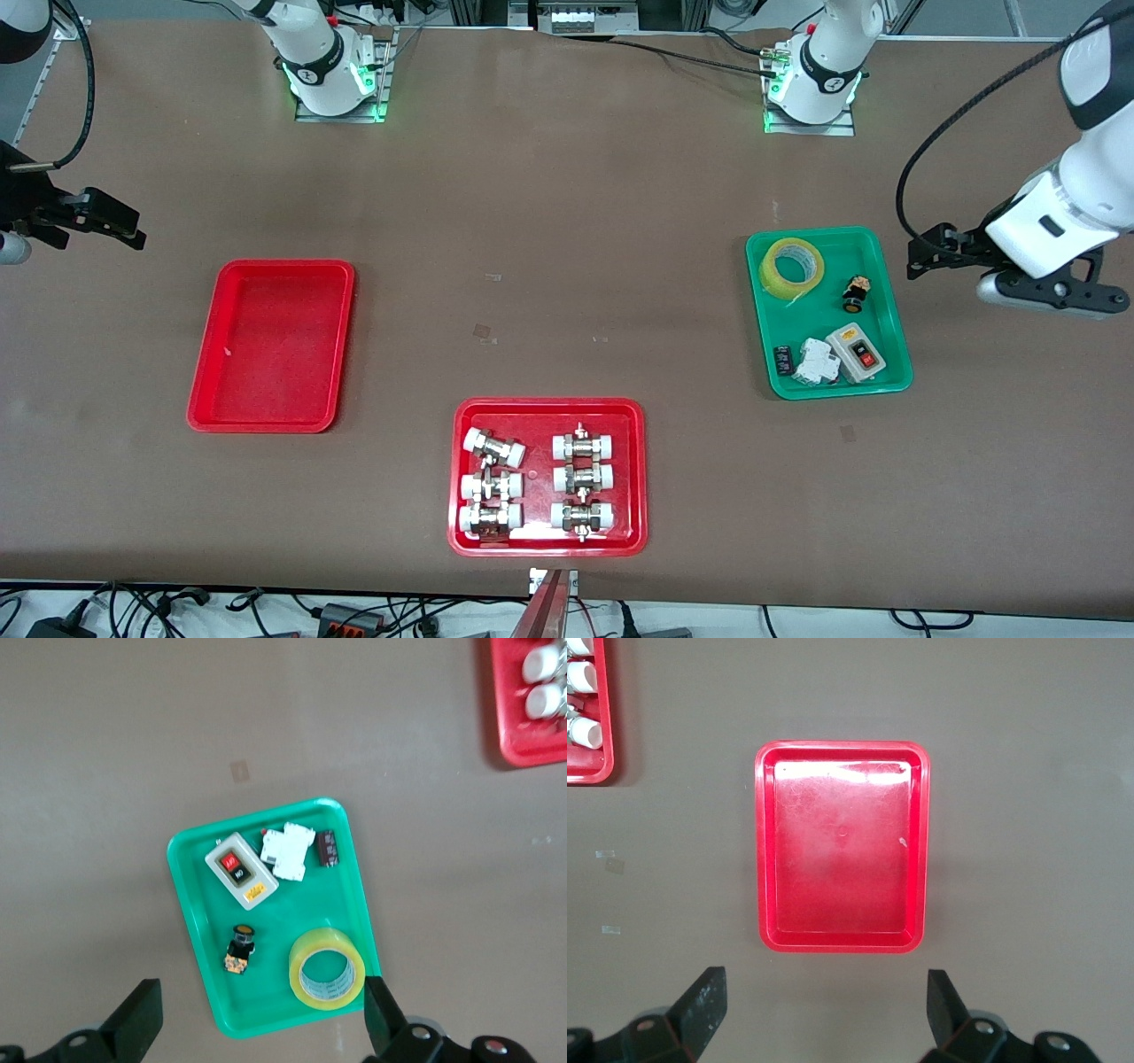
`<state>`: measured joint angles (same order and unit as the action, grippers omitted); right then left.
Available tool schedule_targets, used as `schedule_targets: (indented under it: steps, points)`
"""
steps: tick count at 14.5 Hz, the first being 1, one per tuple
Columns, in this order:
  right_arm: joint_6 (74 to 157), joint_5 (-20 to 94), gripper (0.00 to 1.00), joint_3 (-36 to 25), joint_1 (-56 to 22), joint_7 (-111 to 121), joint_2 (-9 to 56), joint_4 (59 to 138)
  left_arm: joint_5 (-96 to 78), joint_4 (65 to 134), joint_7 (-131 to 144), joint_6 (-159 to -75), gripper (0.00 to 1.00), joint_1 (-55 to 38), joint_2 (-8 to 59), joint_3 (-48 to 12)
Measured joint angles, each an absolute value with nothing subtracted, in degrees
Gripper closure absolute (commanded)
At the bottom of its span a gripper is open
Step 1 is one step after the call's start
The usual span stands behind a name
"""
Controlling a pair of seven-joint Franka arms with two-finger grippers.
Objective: Left arm passes tape to right arm into tray
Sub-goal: 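Move the left gripper over the tape roll in the green tray, then lower the left gripper and grasp the tape roll by its rim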
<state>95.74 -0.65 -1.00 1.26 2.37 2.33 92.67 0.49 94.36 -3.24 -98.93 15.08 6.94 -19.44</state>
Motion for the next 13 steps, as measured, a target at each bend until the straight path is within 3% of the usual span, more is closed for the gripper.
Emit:
schedule_targets:
  steps: [4, 10, 12, 13]
  points:
    - [95.59, -0.65, 0.0, -1.0, 1.26, 2.36, 2.39, 92.76, 0.87, 99.38, -3.14, -99.55, 0.0, 15.99, 8.31, -19.35]
    - [95.62, -0.65, 0.0, -0.99, 1.26, 2.36, 2.56, 92.99, 0.93, 112.64, -3.19, -109.4, 0.0, 17.32, 7.33, -20.52]
    - [95.63, -0.65, 0.0, -1.0, 1.26, 2.35, 2.59, 93.03, 0.94, 119.56, -3.05, -115.8, 0.0, 17.21, 6.16, -21.46]
    - [95.63, -0.65, 0.0, -1.02, 1.27, 2.34, 2.64, 93.07, 0.96, 127.28, -3.04, -123.95, 0.0, 17.24, 5.35, -21.56]
